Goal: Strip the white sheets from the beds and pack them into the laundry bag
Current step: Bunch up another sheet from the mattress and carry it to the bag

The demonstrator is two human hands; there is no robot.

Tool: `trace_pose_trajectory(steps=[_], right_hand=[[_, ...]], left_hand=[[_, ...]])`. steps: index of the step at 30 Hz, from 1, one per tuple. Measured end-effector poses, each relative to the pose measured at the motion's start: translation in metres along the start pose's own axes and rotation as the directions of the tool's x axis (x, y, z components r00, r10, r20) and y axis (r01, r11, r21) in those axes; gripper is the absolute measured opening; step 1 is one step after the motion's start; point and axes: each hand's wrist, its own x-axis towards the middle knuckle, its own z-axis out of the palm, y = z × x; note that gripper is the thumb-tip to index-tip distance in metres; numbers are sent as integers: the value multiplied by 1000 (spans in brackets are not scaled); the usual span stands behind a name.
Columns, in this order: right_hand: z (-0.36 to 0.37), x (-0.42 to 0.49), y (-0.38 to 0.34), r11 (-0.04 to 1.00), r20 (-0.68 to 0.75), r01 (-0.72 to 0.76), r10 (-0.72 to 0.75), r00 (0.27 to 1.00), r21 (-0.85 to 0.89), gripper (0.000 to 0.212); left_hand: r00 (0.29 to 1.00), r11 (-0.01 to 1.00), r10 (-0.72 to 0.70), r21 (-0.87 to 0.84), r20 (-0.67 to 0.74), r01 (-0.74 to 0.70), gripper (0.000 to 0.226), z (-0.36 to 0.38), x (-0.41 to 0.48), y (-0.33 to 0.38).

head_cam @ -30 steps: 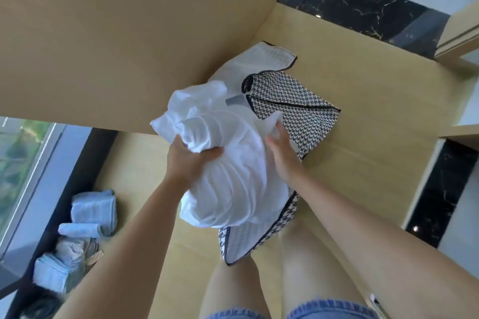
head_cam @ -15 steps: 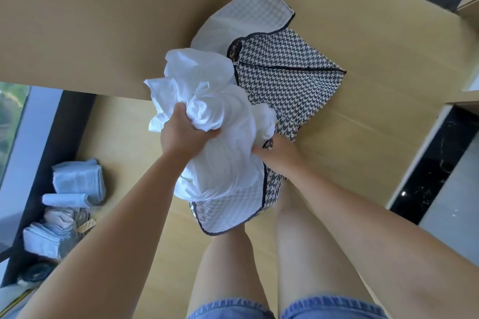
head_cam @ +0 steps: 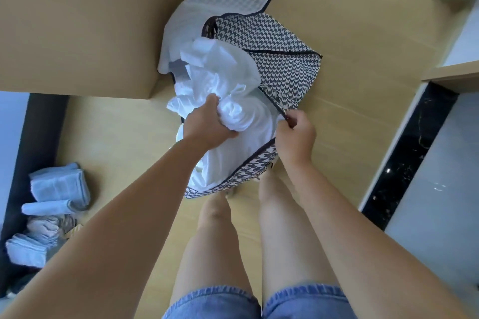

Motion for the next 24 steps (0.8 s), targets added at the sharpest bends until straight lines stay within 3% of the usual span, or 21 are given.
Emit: trace_pose_trajectory(steps=[4, 8, 13, 18, 22, 24], right_hand=[[-31, 13, 14, 990, -188, -71, 92, 978, 119, 22], [-68, 37, 27, 978, -343, -116, 171, 923, 175, 26], [-106, 73, 49, 972, -314, -235, 233, 920, 31, 16], [-117, 87, 45, 987, -337, -156, 138, 931, -28, 14], [-129, 94, 47, 990, -339, -133, 111, 934, -44, 14], [-138, 103, 42, 992, -352, -115, 93, 932, -43, 14]], left_hand=[[968, 946, 168, 246, 186, -212, 60, 27, 12, 36], [870, 775, 295, 434, 395, -460, 66, 50, 28, 80], [743, 566, 316, 511, 590, -647, 70, 71, 32, 119], [742, 558, 312, 518, 593, -648, 68, 78, 42, 122], [754, 327, 363, 683, 547, -653, 62, 87, 48, 123], [786, 327, 361, 722, 501, -610, 64, 89, 51, 122]])
